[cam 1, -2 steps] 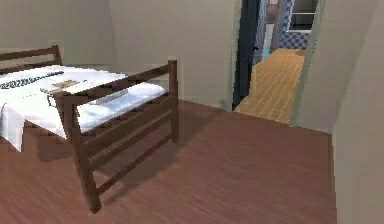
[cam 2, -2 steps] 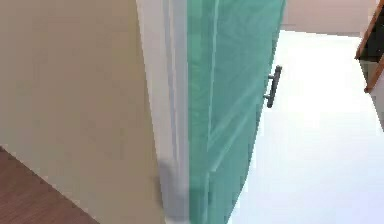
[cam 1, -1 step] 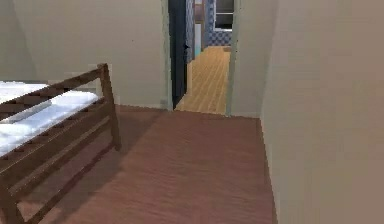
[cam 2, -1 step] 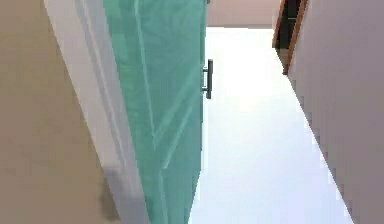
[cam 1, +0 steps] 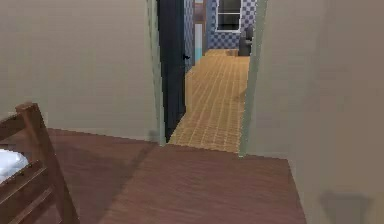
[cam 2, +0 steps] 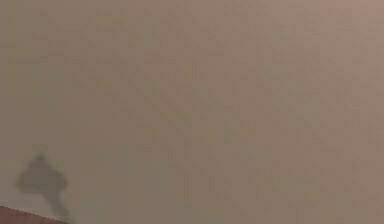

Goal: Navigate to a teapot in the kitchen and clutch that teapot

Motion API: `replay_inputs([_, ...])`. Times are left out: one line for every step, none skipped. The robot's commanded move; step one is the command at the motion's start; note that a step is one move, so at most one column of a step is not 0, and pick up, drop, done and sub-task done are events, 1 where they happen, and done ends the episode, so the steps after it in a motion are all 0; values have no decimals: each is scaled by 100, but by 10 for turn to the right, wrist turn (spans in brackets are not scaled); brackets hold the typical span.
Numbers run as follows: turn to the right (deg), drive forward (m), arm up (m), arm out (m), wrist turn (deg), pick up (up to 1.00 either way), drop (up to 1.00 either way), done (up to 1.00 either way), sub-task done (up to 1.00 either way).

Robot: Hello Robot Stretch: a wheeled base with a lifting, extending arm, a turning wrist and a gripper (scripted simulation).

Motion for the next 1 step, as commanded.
replay_inputs([30,0,0,0,0,0,0,0,0])
